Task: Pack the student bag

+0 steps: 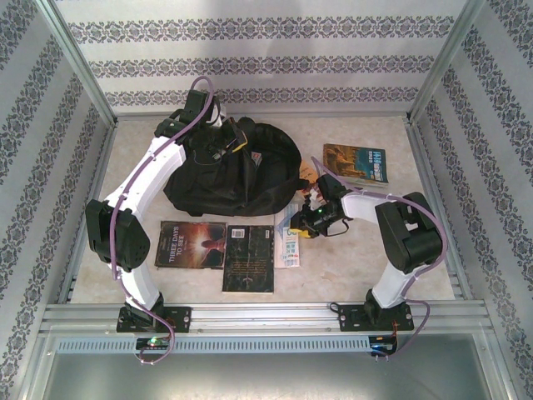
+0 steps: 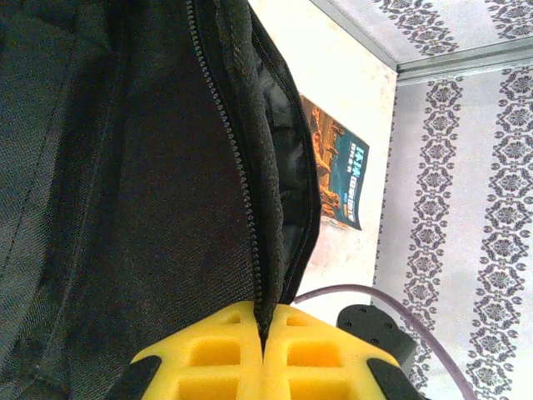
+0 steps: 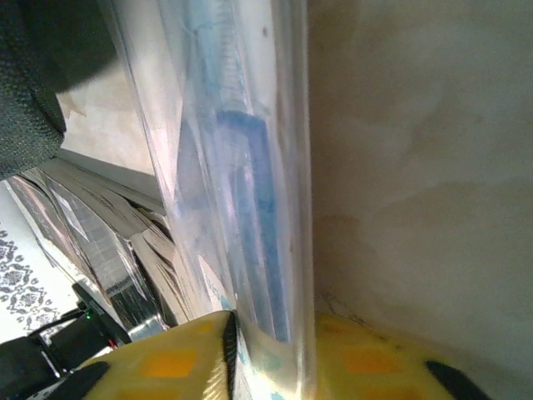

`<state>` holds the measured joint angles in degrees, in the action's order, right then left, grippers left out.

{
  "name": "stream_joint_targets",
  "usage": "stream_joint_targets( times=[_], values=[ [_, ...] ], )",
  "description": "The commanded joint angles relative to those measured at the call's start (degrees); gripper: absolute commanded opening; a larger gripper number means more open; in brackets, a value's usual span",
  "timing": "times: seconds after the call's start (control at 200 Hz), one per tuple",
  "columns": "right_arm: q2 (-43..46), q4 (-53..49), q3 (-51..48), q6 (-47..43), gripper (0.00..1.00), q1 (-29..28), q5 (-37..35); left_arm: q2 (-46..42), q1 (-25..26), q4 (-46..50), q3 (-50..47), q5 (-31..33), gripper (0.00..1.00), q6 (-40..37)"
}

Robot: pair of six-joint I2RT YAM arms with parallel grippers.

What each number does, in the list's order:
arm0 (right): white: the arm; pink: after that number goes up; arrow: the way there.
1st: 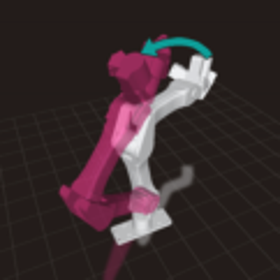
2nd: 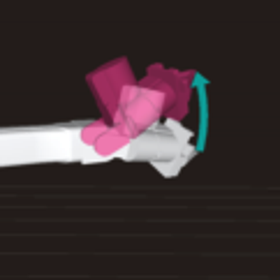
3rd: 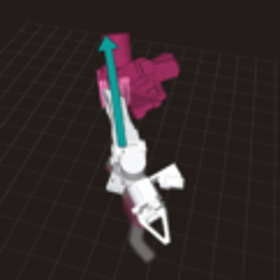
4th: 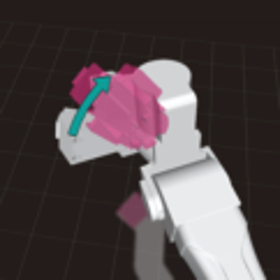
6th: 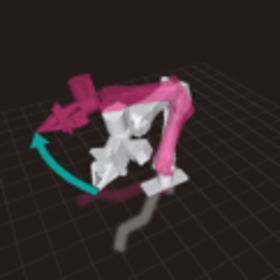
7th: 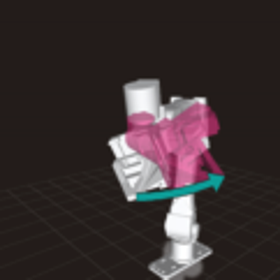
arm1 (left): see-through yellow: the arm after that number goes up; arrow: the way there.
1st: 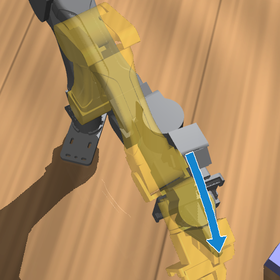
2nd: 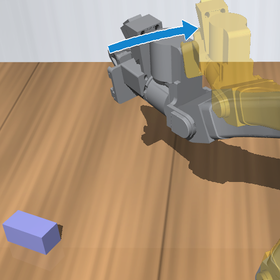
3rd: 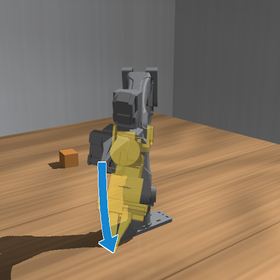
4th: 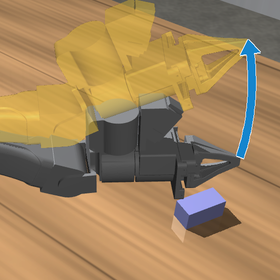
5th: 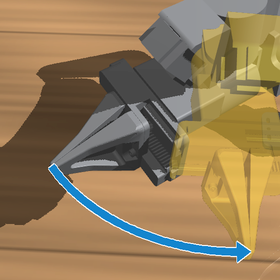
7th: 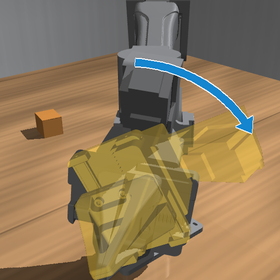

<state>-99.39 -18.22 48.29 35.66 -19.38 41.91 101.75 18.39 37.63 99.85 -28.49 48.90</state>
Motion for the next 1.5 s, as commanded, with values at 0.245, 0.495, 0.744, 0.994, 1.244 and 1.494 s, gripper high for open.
stream_joint_targets(
  times=[0.245,0.495,0.744,0.994,1.244,1.494],
  values=[
    [7.8,-8.8,1.7,-2.8,0.02,-0.6,-8.9,0.6,0.3,-1.3,1.2,-0.3,0.00,0.1],
    [18.7,-17.6,1.3,-1.9,0.00,-0.2,-18.0,-0.4,0.3,0.3,3.9,1.3,0.00,-0.4],
    [30.4,-35.0,13.2,-3.5,0.00,-0.5,-31.1,-0.7,0.2,4.7,9.9,2.2,0.00,-2.5],
    [29.7,-37.0,31.5,-4.6,0.00,-2.0,-33.4,3.1,0.2,20.8,26.0,2.6,0.00,-11.2],
    [23.8,-31.5,41.8,1.6,0.00,-3.8,-29.0,8.4,-1.4,32.7,37.1,2.4,0.00,-15.9],
    [16.2,-17.0,42.4,15.0,0.00,-2.5,-26.2,9.6,-2.5,26.4,36.8,-3.4,0.00,-11.0]
  ],
)
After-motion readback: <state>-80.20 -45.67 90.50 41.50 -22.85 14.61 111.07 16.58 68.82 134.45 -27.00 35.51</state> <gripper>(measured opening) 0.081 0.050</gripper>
